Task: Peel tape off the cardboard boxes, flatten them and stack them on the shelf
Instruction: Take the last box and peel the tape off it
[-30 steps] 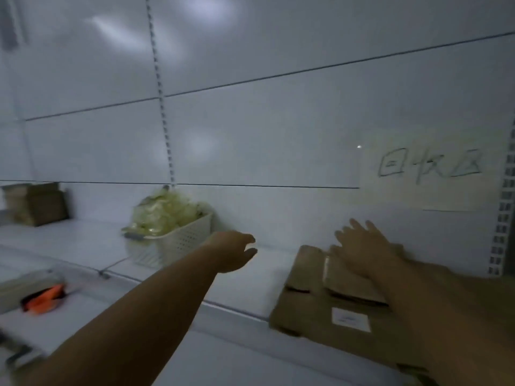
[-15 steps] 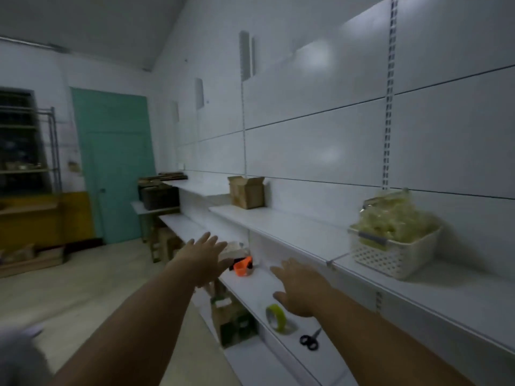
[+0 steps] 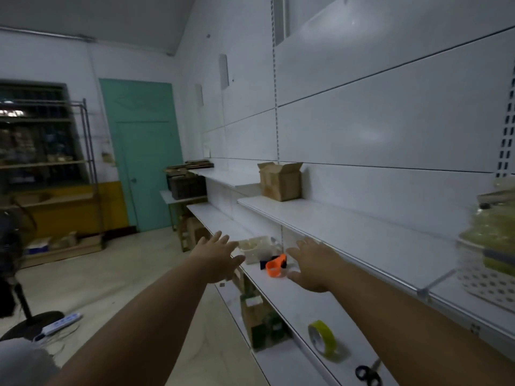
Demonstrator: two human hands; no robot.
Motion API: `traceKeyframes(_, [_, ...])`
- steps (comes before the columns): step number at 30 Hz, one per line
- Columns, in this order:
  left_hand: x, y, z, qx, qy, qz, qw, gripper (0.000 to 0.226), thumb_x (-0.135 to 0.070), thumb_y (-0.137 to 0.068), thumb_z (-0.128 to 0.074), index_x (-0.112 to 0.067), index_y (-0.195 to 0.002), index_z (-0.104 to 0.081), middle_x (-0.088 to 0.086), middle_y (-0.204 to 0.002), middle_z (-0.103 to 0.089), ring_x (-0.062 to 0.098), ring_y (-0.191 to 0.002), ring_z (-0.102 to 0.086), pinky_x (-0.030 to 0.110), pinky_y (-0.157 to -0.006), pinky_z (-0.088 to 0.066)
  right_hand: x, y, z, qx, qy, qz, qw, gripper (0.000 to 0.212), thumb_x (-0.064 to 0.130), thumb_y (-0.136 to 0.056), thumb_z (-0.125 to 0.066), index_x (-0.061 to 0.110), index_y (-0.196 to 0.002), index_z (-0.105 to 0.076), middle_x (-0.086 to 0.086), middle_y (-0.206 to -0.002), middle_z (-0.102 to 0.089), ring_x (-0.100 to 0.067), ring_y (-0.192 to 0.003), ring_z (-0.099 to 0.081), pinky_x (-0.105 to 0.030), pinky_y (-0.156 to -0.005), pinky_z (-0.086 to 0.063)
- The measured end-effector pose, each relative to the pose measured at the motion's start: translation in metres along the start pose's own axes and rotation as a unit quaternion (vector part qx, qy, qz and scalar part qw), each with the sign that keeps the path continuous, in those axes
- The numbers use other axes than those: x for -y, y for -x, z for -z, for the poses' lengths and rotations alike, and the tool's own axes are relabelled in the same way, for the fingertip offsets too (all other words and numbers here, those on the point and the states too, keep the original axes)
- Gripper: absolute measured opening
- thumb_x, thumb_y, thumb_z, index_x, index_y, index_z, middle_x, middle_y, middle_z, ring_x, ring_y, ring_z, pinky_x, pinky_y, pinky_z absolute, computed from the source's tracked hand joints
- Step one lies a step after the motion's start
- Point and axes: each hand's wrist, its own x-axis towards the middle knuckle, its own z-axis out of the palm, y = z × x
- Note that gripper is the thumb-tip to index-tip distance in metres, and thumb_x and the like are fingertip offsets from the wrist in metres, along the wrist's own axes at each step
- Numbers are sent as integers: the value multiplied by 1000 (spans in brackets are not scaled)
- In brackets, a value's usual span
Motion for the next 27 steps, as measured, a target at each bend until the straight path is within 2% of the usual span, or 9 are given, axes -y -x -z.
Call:
traceKeyframes(3, [13,-46,5,17,34,11,999,54,-44,-96,-30,-16,-143,-31,10,-155,-22,31,-144,-10,56,-114,-14,-15,-52,-5,20,-2,12,1000,63,48,-90,-45,24,-145,-25,-7,-153,-24,-27,-142,-14,-46,-113,-17])
traceKeyframes(6, [25,-87,5,-40,118,25,992,58,-50,-95,-31,-22,-145,-26,6,-157,-14,25,-145,-3,51,-117,-11,-31,-103,-8,23,6,12,1000,62,46,-93,-42,24,-146,-21,-8,-154,-21,-27,-143,-9,-45,-114,-15])
traceKeyframes(9, [50,-112,-23,-58,68,2,996,60,-55,-92,-30,-28,-145,-21,3,-158,0,21,-144,9,48,-115,-2,-36,-144,-21,46,20,10,999,64,45,-94,-43,25,-148,-15,-8,-157,-13,-27,-145,-4,-45,-115,-12])
traceKeyframes(14, [114,-172,-56,-37,60,35,997,63,-59,-91,-29,-29,-146,-18,3,-158,2,20,-144,9,48,-115,0,-25,-212,-46,35,11,30,999,66,44,-92,-45,23,-147,-17,-9,-156,-15,-26,-144,-6,-43,-114,-15])
traceKeyframes(20, [153,-278,-60,-104,114,-34,987,60,-53,-94,-29,-27,-147,-18,2,-159,-1,19,-145,6,44,-116,-2,-24,-303,-65,52,16,-16,998,62,46,-95,-40,22,-147,-17,-9,-158,-5,-29,-145,-1,-45,-115,-14])
traceKeyframes(27, [192,-377,-81,-90,124,-91,984,59,-50,-96,-28,-23,-148,-16,3,-159,-1,19,-145,5,44,-118,-4,-45,-384,-77,61,-6,-84,995,64,47,-95,-38,23,-149,-12,-7,-159,0,-23,-145,4,-40,-116,-10])
